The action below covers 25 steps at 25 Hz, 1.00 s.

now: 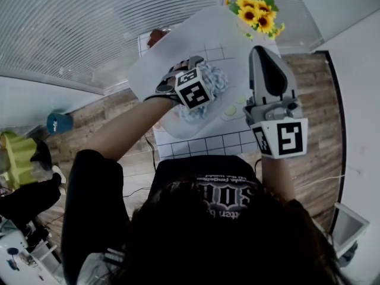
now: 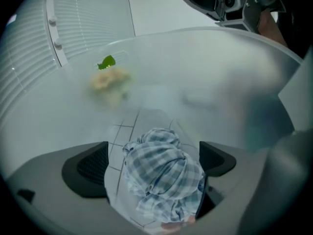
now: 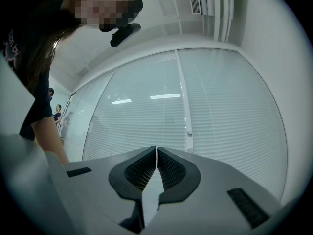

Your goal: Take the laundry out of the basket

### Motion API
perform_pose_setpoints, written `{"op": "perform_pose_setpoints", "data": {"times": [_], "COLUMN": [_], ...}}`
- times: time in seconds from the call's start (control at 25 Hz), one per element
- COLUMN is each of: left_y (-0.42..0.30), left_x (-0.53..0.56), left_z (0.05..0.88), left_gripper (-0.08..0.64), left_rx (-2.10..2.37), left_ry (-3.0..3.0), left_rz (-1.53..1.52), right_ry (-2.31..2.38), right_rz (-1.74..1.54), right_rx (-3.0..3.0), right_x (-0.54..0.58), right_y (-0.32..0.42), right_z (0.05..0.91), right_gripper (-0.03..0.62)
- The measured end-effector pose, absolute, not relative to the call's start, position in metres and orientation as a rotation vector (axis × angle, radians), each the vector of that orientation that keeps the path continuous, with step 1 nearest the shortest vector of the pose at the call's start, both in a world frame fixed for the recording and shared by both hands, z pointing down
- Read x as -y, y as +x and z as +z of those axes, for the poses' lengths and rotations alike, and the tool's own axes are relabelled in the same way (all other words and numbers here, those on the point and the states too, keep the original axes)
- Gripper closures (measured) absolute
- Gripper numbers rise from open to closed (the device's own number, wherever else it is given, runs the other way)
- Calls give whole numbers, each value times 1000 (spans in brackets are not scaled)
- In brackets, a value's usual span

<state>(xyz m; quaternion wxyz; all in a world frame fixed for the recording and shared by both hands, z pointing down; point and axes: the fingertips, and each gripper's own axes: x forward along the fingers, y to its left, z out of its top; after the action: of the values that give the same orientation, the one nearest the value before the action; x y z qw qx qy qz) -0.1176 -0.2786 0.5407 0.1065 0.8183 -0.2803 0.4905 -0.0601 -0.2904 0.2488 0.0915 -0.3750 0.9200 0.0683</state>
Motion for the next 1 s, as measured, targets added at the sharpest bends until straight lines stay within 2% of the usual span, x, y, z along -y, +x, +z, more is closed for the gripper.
{"op": "perform_pose_setpoints", "data": {"times": [1.0], "left_y": [-121], "left_x": [273], "left_z": [600], "left_gripper": [-26], "left_rx": [621], "left_ry": [2120], "left_rz": [1459], "right_ry": [-1157], "right_rz": [224], "right_rx": [-2738], "right_x": [290], "right_y": [-51], "right_z": [246], "right_gripper": [563]}}
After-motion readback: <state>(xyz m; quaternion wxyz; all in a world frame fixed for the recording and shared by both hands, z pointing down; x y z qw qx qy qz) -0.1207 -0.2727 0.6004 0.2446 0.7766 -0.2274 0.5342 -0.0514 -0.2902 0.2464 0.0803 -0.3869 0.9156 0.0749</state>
